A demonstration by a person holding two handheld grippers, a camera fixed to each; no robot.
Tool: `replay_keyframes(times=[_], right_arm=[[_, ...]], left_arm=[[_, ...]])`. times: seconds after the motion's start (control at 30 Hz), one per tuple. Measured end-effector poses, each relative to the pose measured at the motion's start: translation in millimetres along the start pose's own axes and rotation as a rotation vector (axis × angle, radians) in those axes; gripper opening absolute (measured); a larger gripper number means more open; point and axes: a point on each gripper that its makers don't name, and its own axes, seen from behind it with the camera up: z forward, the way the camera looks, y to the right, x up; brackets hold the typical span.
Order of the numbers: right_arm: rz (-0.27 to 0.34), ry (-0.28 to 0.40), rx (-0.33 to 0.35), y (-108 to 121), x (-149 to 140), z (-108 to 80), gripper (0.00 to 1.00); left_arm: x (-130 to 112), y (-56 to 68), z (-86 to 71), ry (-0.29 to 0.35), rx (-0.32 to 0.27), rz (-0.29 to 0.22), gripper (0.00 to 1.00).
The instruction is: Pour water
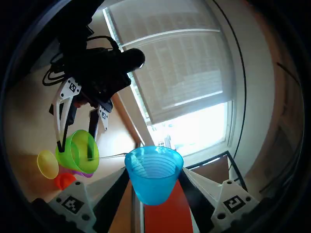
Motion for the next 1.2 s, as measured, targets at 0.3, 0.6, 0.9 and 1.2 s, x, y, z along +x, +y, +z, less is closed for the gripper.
replay_keyframes(times=[0.3,0.6,0.9,1.2], right_arm=[[-0.014,-0.002,0.000,-0.5,0.5,0.1,0.88],[-0.031,-0.004,-0.002,0.4,0.6,-1.4,0.88],[-0.044,-0.006,-0.002,0.2,0.3,-2.1,0.88],[-0.055,-0.006,-0.002,0.0,1.0,-3.0,0.88]], left_arm=[[-2.2,-0.6,1.9,-0.006,0.002,0.005,0.84],[-1.8,0.5,2.9,-0.006,-0.001,0.009,0.84],[-1.9,1.2,3.3,-0.012,0.000,0.018,0.84],[-0.2,2.4,3.6,-0.009,-0.001,0.021,0.84]])
